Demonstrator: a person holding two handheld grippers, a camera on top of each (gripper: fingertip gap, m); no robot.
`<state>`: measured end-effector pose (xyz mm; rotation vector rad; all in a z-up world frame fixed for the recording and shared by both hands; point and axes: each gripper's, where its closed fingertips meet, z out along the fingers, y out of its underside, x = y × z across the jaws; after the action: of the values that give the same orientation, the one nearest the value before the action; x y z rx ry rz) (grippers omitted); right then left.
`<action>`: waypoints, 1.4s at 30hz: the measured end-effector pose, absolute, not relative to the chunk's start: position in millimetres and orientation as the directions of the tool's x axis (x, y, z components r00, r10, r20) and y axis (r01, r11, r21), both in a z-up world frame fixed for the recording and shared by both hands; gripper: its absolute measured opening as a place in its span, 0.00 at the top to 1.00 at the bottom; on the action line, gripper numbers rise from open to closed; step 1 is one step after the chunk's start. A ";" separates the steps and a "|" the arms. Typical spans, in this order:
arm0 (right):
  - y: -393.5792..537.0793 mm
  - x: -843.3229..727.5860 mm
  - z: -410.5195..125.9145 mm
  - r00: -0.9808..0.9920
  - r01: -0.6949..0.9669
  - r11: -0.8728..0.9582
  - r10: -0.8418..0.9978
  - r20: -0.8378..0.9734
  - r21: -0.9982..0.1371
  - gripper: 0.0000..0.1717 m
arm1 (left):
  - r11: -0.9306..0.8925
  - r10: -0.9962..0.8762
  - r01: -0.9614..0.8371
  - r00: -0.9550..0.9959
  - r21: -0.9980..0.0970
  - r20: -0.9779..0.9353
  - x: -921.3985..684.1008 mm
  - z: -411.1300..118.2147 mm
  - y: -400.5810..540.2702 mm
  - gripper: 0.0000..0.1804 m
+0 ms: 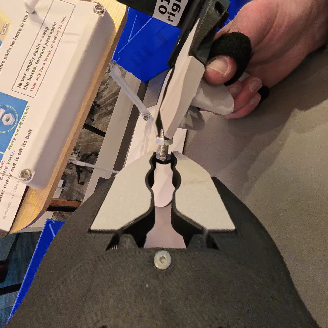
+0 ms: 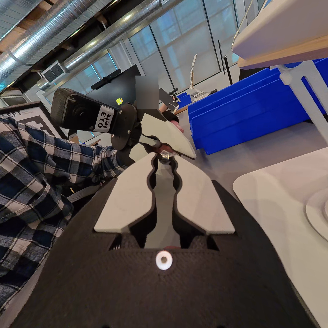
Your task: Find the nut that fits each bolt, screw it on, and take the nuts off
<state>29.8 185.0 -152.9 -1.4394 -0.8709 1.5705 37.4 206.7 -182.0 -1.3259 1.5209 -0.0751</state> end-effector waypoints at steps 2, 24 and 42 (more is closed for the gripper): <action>185.4 29.6 -153.2 -0.012 -0.112 -0.431 0.902 -0.432 -0.896 0.91 | 0.386 -0.731 -0.685 0.182 -0.618 -0.657 37.1 -182.4 207.5 0.92; 195.6 28.7 -147.1 0.320 -0.102 -0.092 0.940 -0.120 -0.991 0.62 | -0.030 -0.976 -0.355 0.212 -0.934 -0.049 57.6 -179.9 178.6 0.92; 192.6 30.6 -141.1 0.262 -0.176 -0.156 0.944 -0.199 -0.972 0.61 | -0.131 -0.986 -0.209 0.125 -0.969 0.106 61.8 -164.3 163.2 0.92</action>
<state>30.6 192.6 -141.1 -1.3423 -0.7982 1.1926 61.8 163.2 -164.3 -1.5107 1.2215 -1.0993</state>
